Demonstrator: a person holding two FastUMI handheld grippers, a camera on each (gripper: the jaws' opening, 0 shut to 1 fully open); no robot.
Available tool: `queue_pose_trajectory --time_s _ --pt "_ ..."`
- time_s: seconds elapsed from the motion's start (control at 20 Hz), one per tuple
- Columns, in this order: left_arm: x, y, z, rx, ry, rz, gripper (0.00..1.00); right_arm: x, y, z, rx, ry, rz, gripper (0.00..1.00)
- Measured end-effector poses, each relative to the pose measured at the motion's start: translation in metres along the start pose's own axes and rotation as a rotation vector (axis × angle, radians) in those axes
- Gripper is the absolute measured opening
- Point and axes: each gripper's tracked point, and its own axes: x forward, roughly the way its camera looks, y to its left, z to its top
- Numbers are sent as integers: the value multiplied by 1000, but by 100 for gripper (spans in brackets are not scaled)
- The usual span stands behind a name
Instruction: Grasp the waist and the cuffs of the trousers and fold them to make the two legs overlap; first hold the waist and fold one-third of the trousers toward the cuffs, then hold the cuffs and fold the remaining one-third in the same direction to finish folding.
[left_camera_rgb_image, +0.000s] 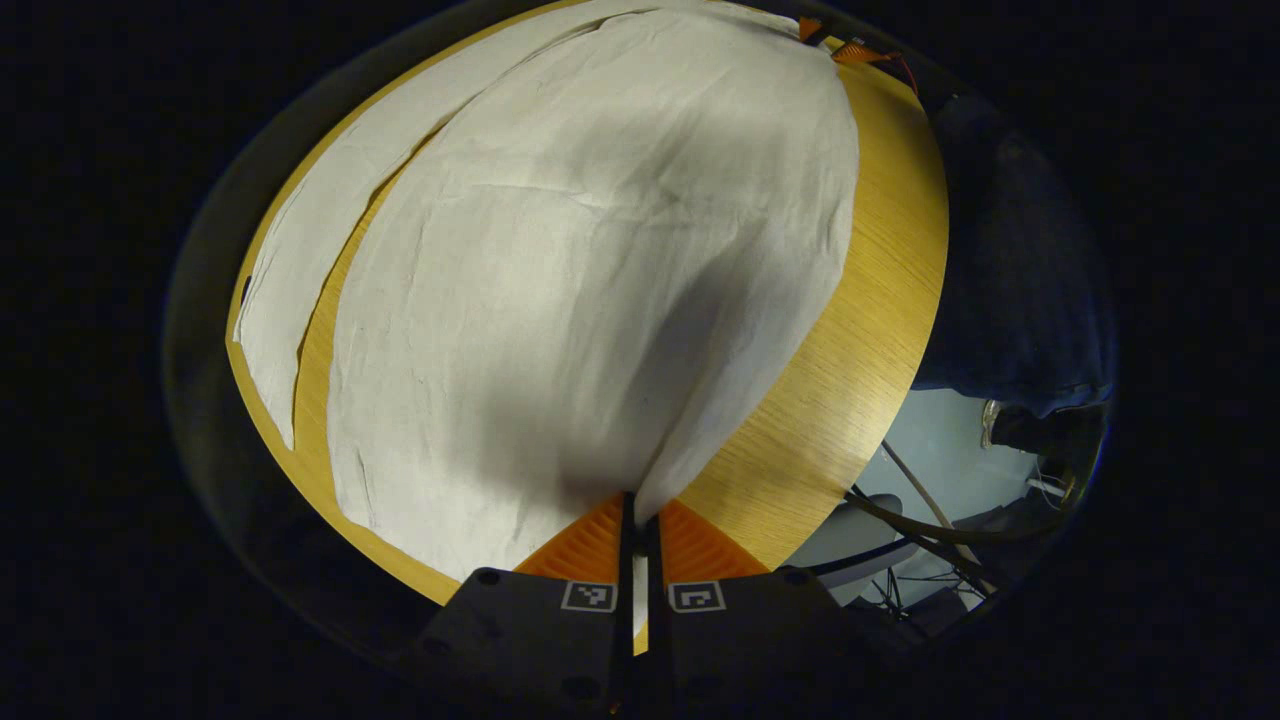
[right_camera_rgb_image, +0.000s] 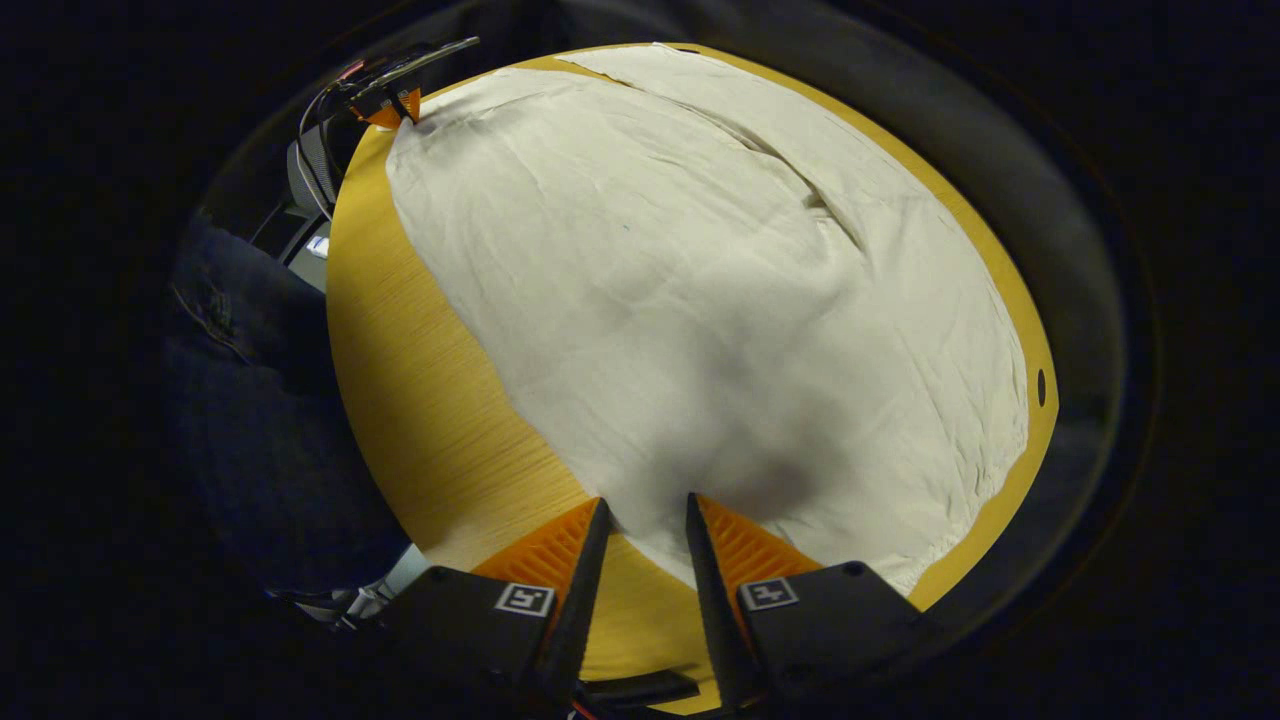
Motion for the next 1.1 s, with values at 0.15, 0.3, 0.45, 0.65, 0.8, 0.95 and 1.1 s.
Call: queue_pose_trajectory --time_s 0.15,0.3,0.45,0.65,0.8,0.95,1.1 --pt "-3 2 0 -3 7 -9 4 0 -3 -1 -30 3 -31 14" --pt "-4 5 5 -7 3 -10 4 -2 -5 -4 0 22 -49 5" --pt "-1 10 3 -8 -5 -7 4 -2 -7 -4 31 19 -62 2" --pt "-5 5 7 -7 -25 13 0 -2 -7 -3 40 -2 -93 3" --pt "-4 5 7 -22 -50 32 0 -3 -8 -4 52 -14 -127 2" --pt "-7 7 8 -104 -101 63 0 -5 -10 -3 115 -36 -164 2" --pt "-11 24 12 -234 -177 126 0 -11 -13 -1 195 -72 -209 2"
